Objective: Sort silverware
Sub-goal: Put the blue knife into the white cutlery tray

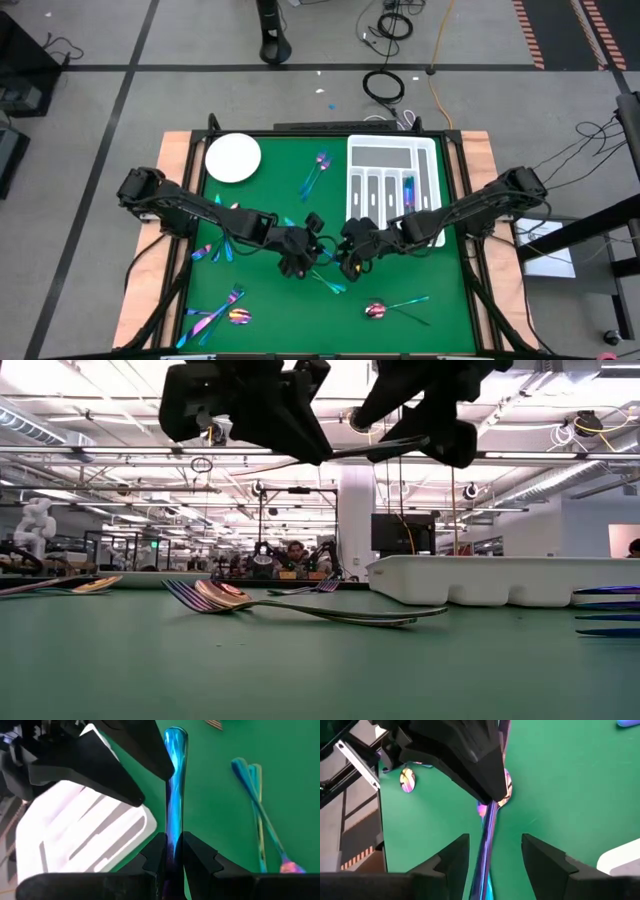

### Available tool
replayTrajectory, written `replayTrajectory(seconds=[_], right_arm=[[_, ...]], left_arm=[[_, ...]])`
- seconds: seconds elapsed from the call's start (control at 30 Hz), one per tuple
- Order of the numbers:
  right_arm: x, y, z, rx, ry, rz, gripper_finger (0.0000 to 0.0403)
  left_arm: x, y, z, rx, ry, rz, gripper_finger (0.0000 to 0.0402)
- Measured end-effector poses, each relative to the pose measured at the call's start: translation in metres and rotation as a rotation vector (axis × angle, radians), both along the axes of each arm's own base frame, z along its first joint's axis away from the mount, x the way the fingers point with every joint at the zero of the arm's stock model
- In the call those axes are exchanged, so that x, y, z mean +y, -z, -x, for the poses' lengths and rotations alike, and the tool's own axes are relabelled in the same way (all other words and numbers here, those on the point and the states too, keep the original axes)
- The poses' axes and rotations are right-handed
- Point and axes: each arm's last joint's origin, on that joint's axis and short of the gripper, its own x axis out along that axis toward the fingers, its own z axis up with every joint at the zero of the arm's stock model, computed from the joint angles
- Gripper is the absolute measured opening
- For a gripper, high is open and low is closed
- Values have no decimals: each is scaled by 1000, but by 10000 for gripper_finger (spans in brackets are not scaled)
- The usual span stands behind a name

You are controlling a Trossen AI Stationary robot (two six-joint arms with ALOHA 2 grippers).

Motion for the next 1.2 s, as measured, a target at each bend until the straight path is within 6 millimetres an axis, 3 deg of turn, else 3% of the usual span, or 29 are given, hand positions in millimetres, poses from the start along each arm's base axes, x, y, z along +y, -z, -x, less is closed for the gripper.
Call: replayTrajectory(seconds=[0.6, 0.8, 1.0, 1.2], right_arm=[[-13, 1, -4, 10, 27, -22, 159], [-13, 0, -4, 4, 31, -11, 107], [-14, 0, -4, -3, 52, 14, 12], [-15, 1, -3, 6, 57, 25, 4]], left_arm=[[-5, -6, -3, -99, -9, -138, 58], [-5, -8, -5, -128, -19, -150, 58], [-4, -8, -5, -122, -11, -178, 58], [-2, -8, -5, -121, -15, -178, 60]])
